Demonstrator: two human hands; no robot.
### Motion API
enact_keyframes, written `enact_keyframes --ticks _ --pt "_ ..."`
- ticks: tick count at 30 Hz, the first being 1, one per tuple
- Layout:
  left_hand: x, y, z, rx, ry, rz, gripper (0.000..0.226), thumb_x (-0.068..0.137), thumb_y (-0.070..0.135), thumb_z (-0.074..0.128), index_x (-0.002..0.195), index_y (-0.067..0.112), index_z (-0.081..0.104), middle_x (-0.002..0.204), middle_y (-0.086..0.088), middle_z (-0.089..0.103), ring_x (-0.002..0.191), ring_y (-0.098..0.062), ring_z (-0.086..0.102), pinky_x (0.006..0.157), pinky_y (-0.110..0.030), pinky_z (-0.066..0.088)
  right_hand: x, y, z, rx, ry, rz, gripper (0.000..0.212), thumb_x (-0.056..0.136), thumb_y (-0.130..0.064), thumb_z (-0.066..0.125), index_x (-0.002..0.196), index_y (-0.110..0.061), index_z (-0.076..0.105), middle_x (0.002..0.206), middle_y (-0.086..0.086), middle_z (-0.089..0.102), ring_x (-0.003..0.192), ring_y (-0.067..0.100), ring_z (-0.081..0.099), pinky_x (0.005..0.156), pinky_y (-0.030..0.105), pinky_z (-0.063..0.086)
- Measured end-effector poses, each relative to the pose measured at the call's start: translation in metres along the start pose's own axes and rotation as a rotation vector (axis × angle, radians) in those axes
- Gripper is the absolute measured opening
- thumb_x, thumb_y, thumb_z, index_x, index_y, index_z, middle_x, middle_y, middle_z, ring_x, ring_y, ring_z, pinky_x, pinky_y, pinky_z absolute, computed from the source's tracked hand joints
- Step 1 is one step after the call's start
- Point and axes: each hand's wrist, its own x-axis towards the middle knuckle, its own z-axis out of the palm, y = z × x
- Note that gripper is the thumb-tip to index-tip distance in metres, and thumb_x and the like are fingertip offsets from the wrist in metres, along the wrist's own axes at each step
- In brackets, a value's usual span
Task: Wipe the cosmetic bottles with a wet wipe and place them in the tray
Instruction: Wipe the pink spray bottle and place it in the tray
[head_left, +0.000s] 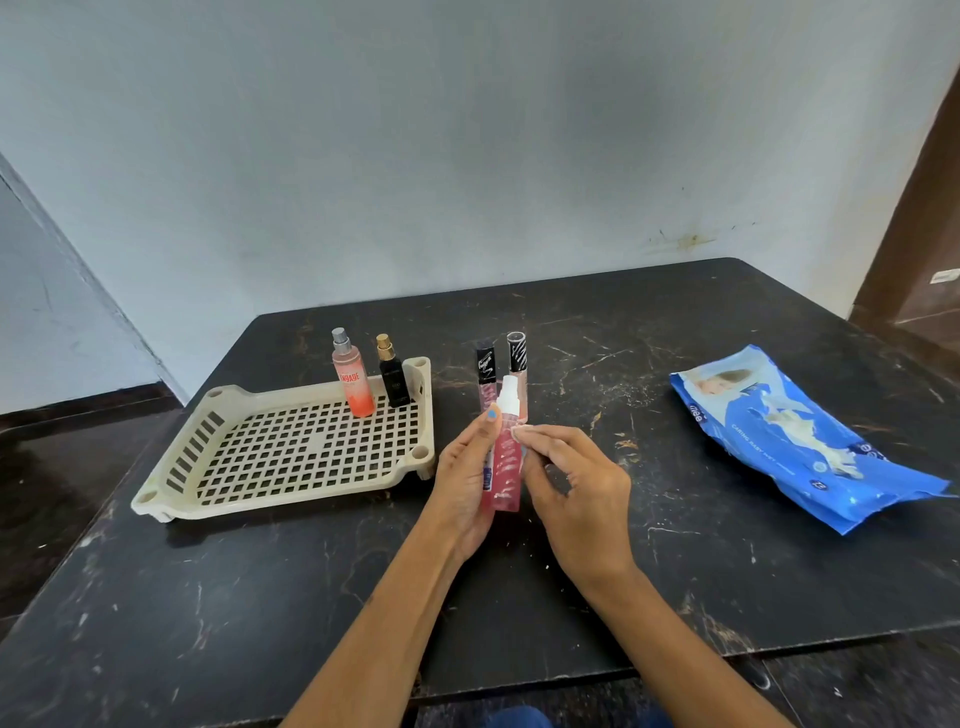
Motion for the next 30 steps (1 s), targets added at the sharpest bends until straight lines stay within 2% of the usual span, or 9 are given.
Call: enact_keyframes --ticks 4,7,9,12,16,20,24,27,30 --pt "0.0003 0.0004 -0.0009 0.02 0.013 -0.007 0.036 0.084 0.034 0.057 0.102 0.004 0.066 0.086 -0.011 0.067 0.076 -0.017 0.063 0.077 -0.032 0.052 -0.0009 -0.0001 -0.0016 0.021 -0.02 0.007 0.019 0.078 0.0 0.068 0.095 -0.007 0.074 0.093 -0.003 0.068 0.086 0.002 0.064 0.073 0.01 0.051" --pt "0.0012 -0.0006 0.0004 0.012 0.033 -0.044 0.039 0.092 0.035 0.048 0.111 0.004 0.062 0.092 -0.013 0.067 0.085 -0.022 0.063 0.092 -0.046 0.047 -0.0006 0.0009 -0.0015 0.015 -0.017 0.076 0.02 0.08 0.003 0.07 0.096 -0.01 0.074 0.092 -0.006 0.067 0.083 0.002 0.063 0.068 0.011 0.051" --pt "0.0017 -0.0012 0.0001 0.019 0.041 -0.054 0.035 0.097 0.029 0.041 0.113 0.005 0.061 0.094 -0.014 0.066 0.087 -0.023 0.062 0.098 -0.05 0.042 0.0002 0.002 -0.001 0.015 -0.022 0.108 0.023 0.081 0.005 0.07 0.098 -0.01 0.074 0.094 -0.005 0.068 0.084 0.004 0.063 0.068 0.01 0.05" --pt "0.001 -0.0011 0.0 0.046 0.046 -0.029 0.03 0.098 0.02 0.039 0.11 0.006 0.062 0.095 -0.015 0.063 0.085 -0.023 0.06 0.093 -0.047 0.044 0.0004 0.0027 -0.001 0.026 -0.03 0.125 0.025 0.079 0.008 0.07 0.096 -0.01 0.075 0.092 -0.003 0.07 0.081 0.007 0.065 0.068 0.011 0.051" --pt "-0.0002 0.0005 0.001 0.063 0.07 -0.028 0.028 0.097 0.017 0.042 0.111 0.005 0.062 0.094 -0.015 0.065 0.083 -0.021 0.062 0.083 -0.037 0.049 0.0008 0.0017 -0.0021 0.03 -0.02 0.114 0.023 0.078 0.008 0.07 0.092 -0.009 0.075 0.088 -0.003 0.07 0.079 0.005 0.064 0.067 0.01 0.051" --pt "-0.0008 -0.0001 0.0025 0.035 0.067 -0.029 0.046 0.084 0.025 0.055 0.12 -0.002 0.057 0.108 -0.022 0.062 0.096 -0.027 0.06 0.09 -0.039 0.049 0.0025 0.0007 -0.0011 0.039 0.013 0.066 0.021 0.083 -0.001 0.064 0.1 -0.01 0.073 0.098 -0.008 0.066 0.091 0.001 0.063 0.076 0.009 0.05" --pt "0.0011 -0.0014 0.0013 -0.005 0.056 -0.031 0.049 0.08 0.026 0.055 0.119 -0.003 0.057 0.108 -0.023 0.061 0.096 -0.028 0.059 0.1 -0.048 0.041 0.0014 0.0005 -0.001 0.019 -0.03 0.056 0.024 0.081 -0.004 0.061 0.101 -0.011 0.073 0.102 -0.014 0.062 0.096 0.0 0.061 0.079 0.01 0.05" --pt "0.0024 -0.0022 0.0012 -0.02 0.059 -0.034 0.049 0.081 0.024 0.054 0.122 -0.003 0.056 0.108 -0.023 0.061 0.097 -0.029 0.059 0.1 -0.048 0.042 0.0019 0.0009 0.0003 0.042 -0.029 0.066 0.025 0.081 -0.001 0.06 0.102 -0.007 0.072 0.101 -0.013 0.061 0.096 -0.005 0.06 0.077 0.008 0.049" --pt "0.0029 -0.0015 0.0011 -0.017 0.06 -0.024 0.033 0.09 0.019 0.049 0.114 -0.001 0.06 0.098 -0.018 0.063 0.087 -0.024 0.062 0.09 -0.041 0.048 0.0013 0.0028 0.0004 0.046 -0.053 0.039 0.025 0.079 0.001 0.06 0.099 -0.006 0.073 0.099 -0.008 0.064 0.093 0.003 0.063 0.075 0.016 0.054"
